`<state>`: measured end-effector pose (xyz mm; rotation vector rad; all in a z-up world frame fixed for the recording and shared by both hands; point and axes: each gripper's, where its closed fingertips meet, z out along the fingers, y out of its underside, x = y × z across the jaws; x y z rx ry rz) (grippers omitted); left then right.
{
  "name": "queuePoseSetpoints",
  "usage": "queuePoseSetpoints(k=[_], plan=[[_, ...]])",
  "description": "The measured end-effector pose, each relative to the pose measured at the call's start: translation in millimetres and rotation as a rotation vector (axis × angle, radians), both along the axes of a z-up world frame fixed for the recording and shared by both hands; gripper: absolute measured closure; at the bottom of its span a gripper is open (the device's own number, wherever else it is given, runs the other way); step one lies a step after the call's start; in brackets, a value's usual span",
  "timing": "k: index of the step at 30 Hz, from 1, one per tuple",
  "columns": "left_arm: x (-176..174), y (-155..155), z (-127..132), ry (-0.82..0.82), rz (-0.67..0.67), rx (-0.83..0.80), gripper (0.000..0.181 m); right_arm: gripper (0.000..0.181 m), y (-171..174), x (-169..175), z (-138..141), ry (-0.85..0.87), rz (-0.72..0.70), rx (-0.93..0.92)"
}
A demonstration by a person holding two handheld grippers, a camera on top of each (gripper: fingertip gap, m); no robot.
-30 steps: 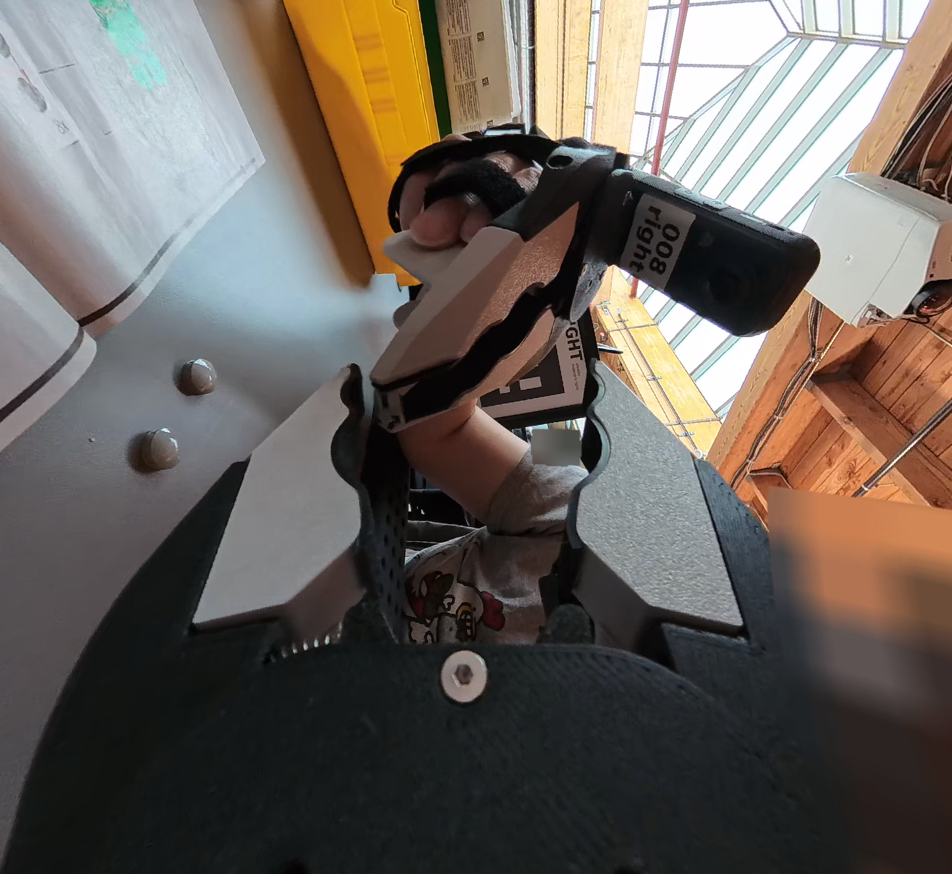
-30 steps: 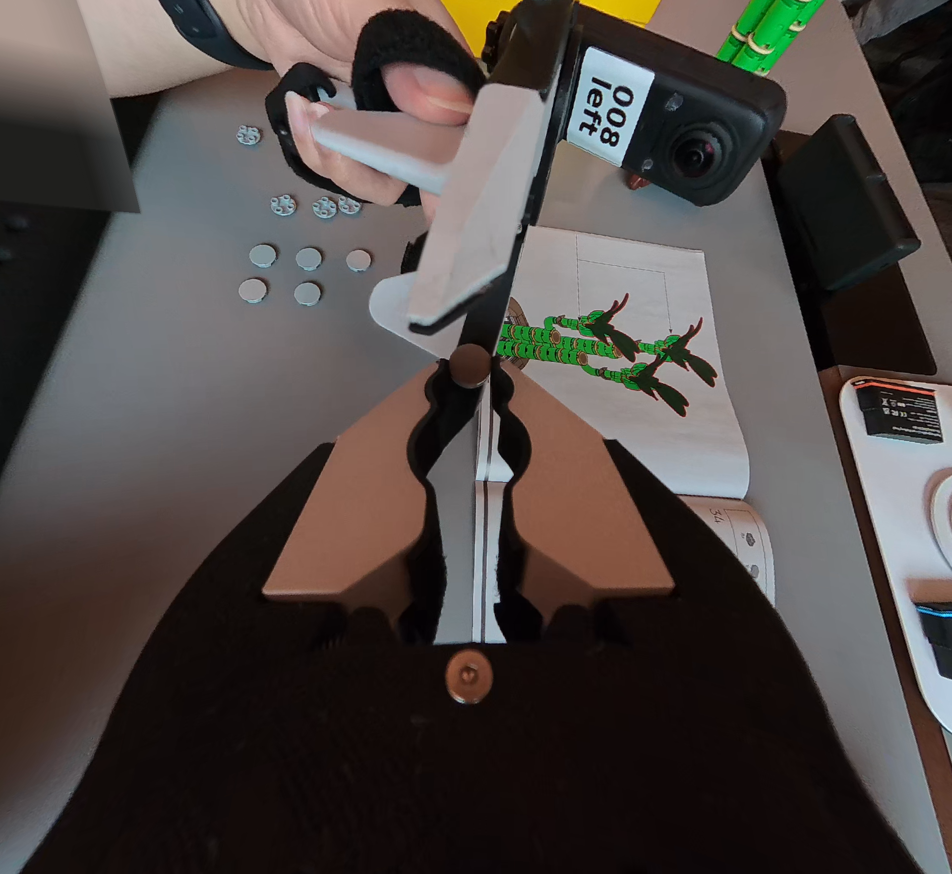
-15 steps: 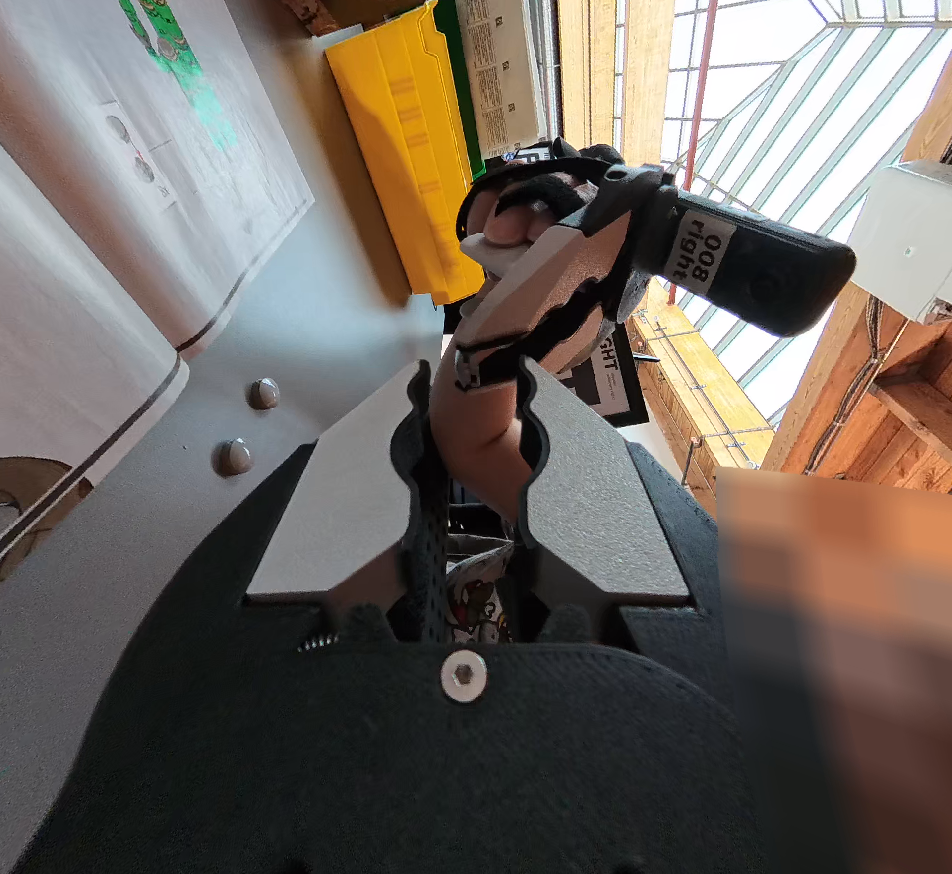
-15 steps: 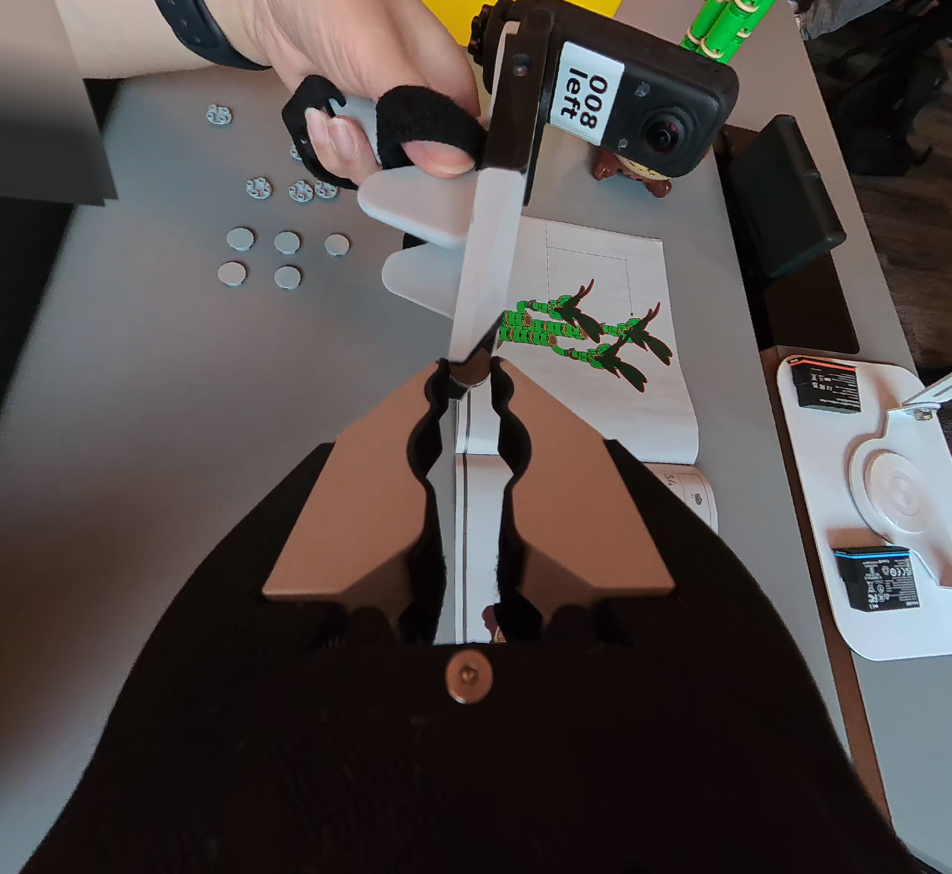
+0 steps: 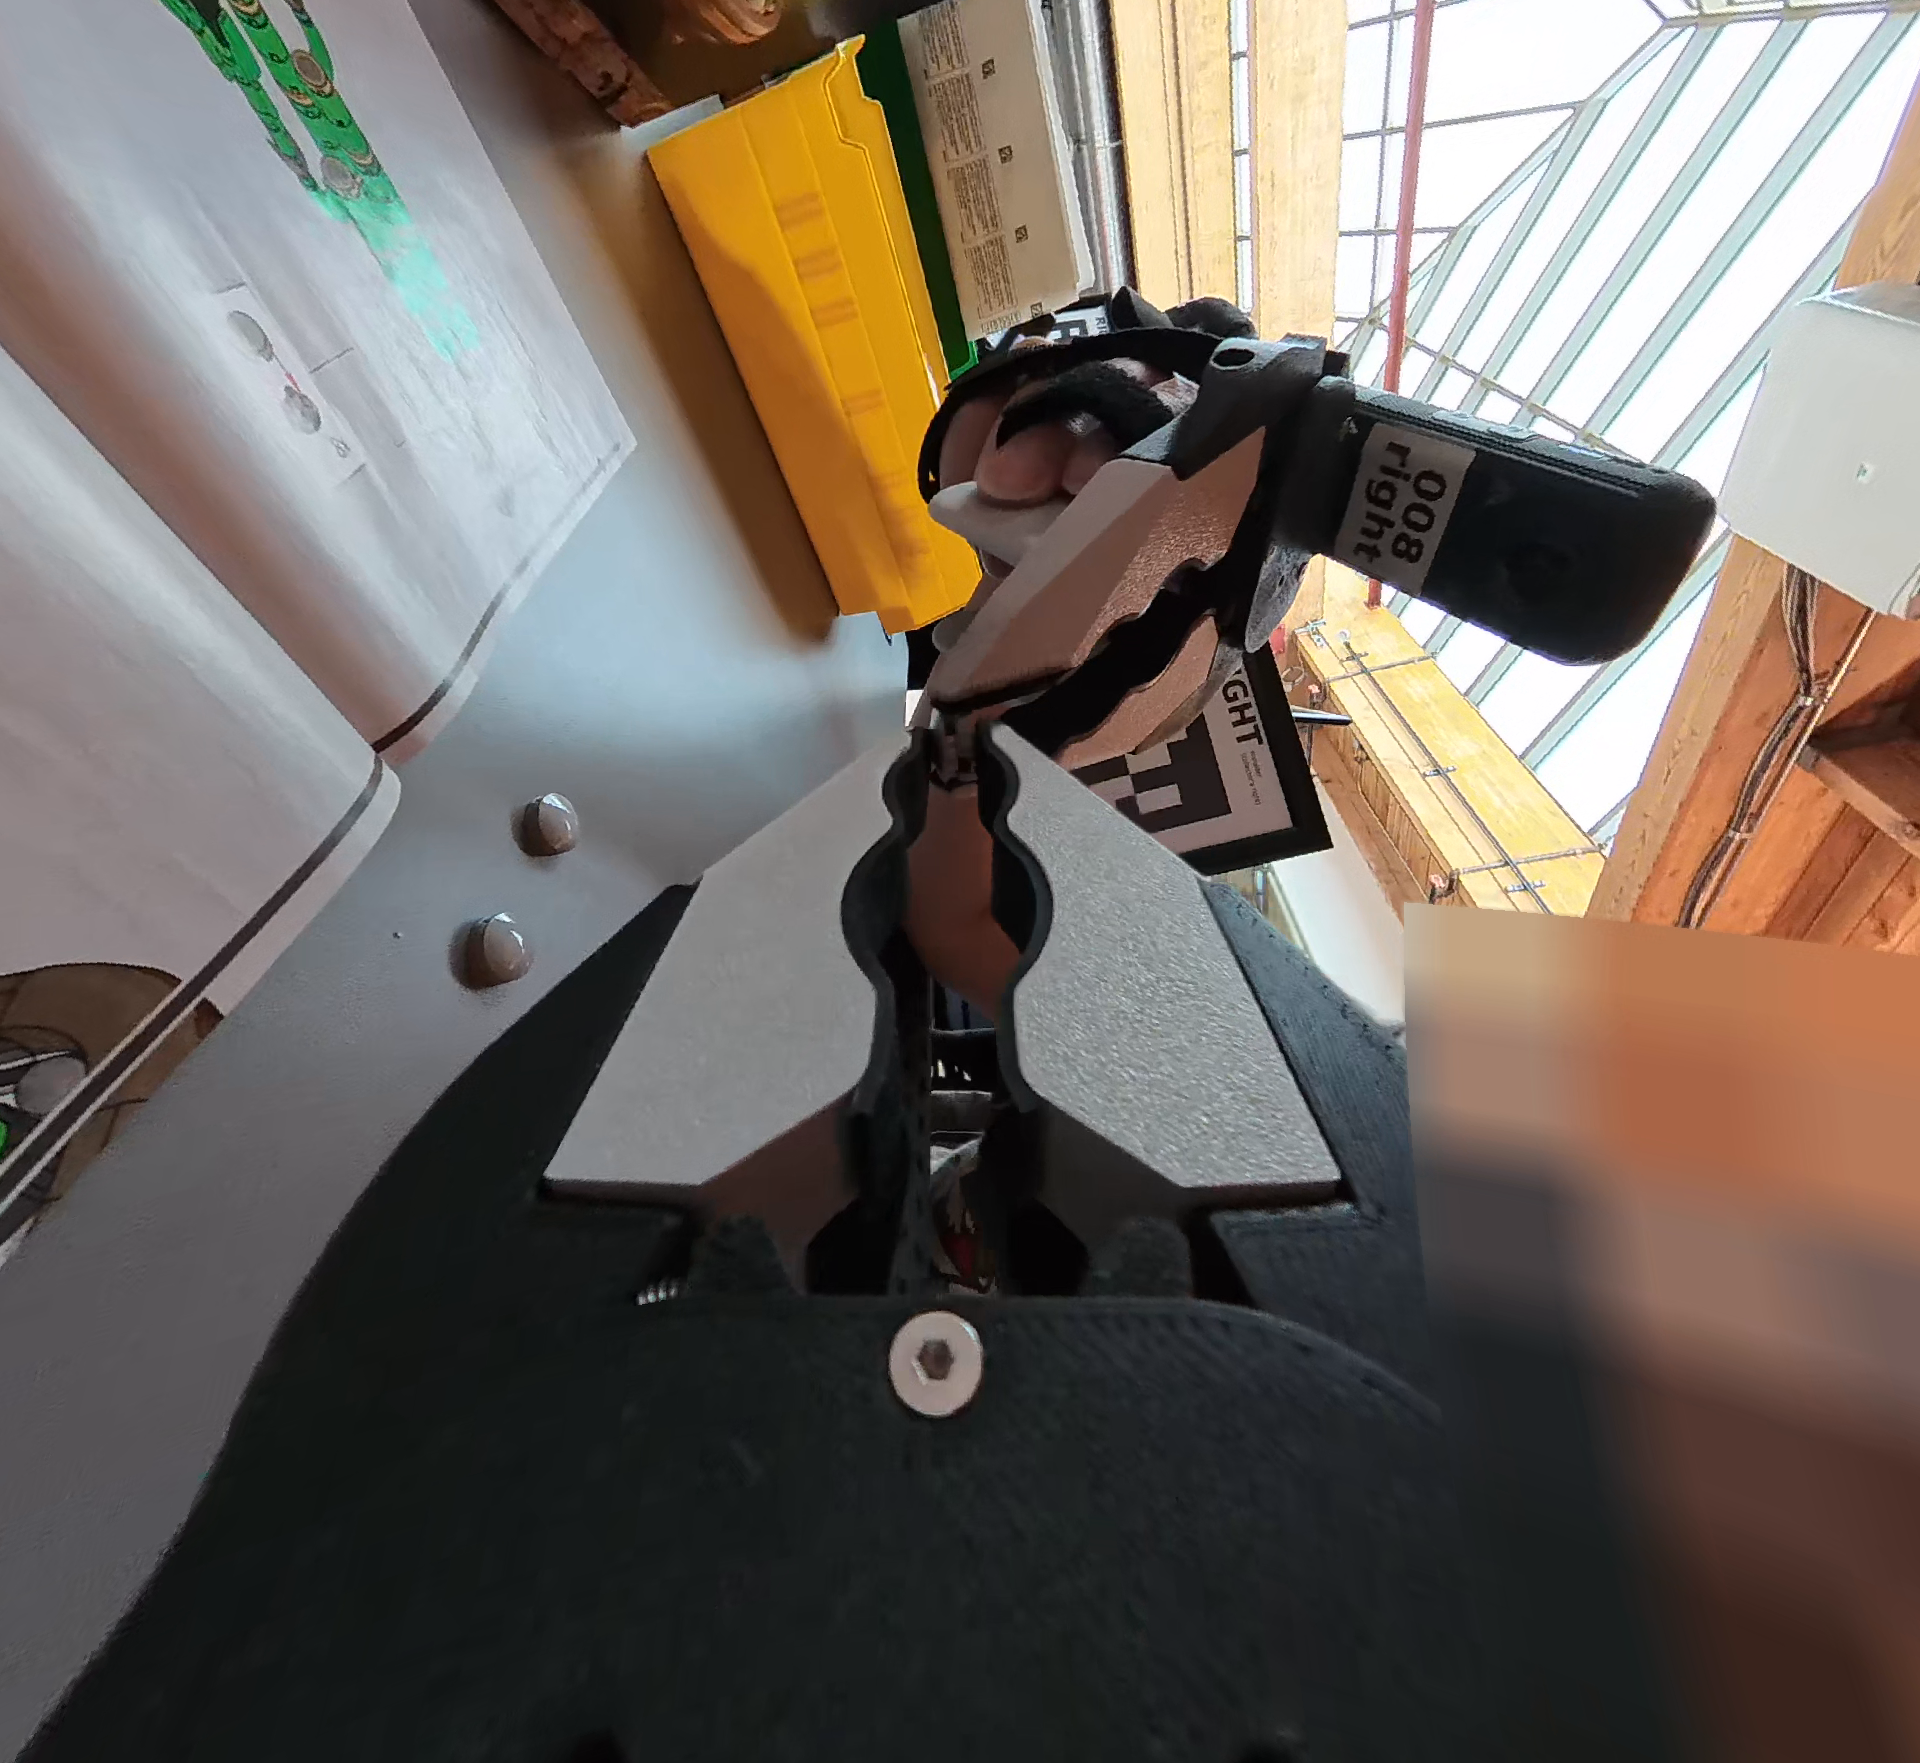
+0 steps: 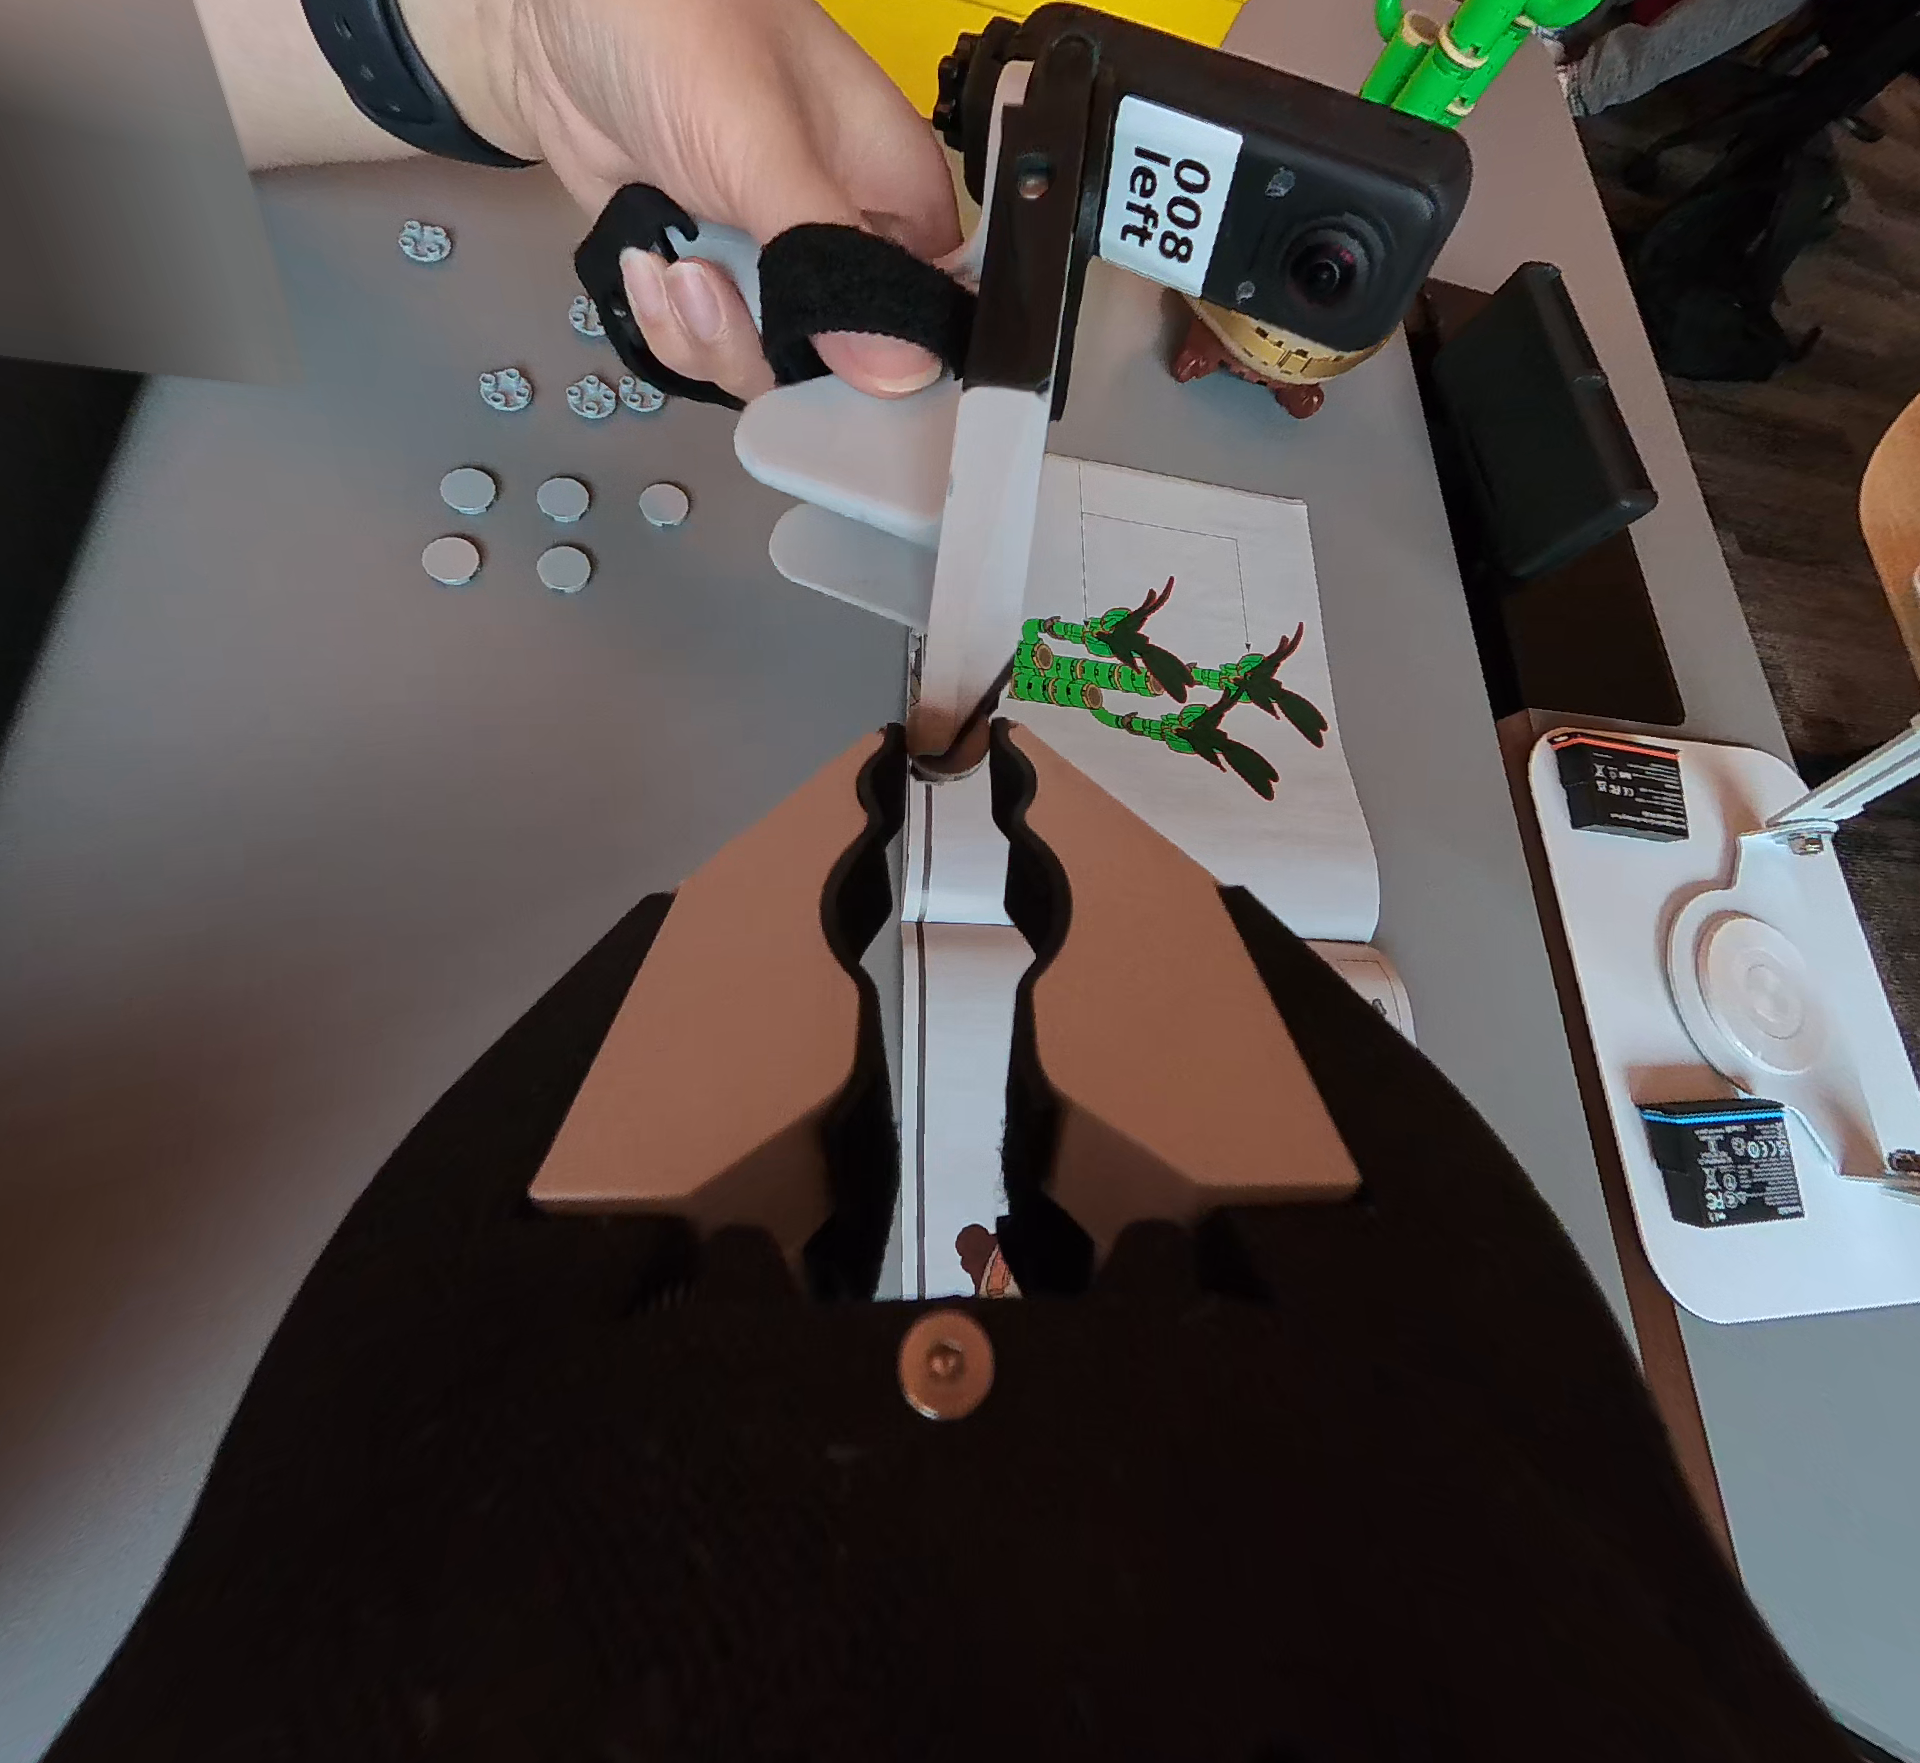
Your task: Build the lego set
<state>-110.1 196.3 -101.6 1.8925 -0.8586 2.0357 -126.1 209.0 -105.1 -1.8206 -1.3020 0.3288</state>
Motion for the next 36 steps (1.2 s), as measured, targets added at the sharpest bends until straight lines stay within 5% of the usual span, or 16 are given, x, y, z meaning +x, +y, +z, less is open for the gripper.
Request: queuePoseSetpoints(k=[16,21,25,30,36], plan=[[0,1,6,-0.050,0.007,0.074,0.175,0.166,2,0,7,-0.031,-0.007,0.066],[-2,3,22,-0.129,0.019,0.172,0.176,0.156,1,0,28,0.046,-0.013,0.117],[-7,-1,55,-0.290,0.034,0.390,0.176,0.153,-9,5,64,0.198,-0.005,0.159],[-21,-24,99,-0.507,0.080,0.866,0.176,0.153,-29,-2,115,0.417,0.060,0.205],[-34,-48,132,-0.616,0.164,1.266,0.176,0.155,-63,-28,144,0.447,0.197,0.265]])
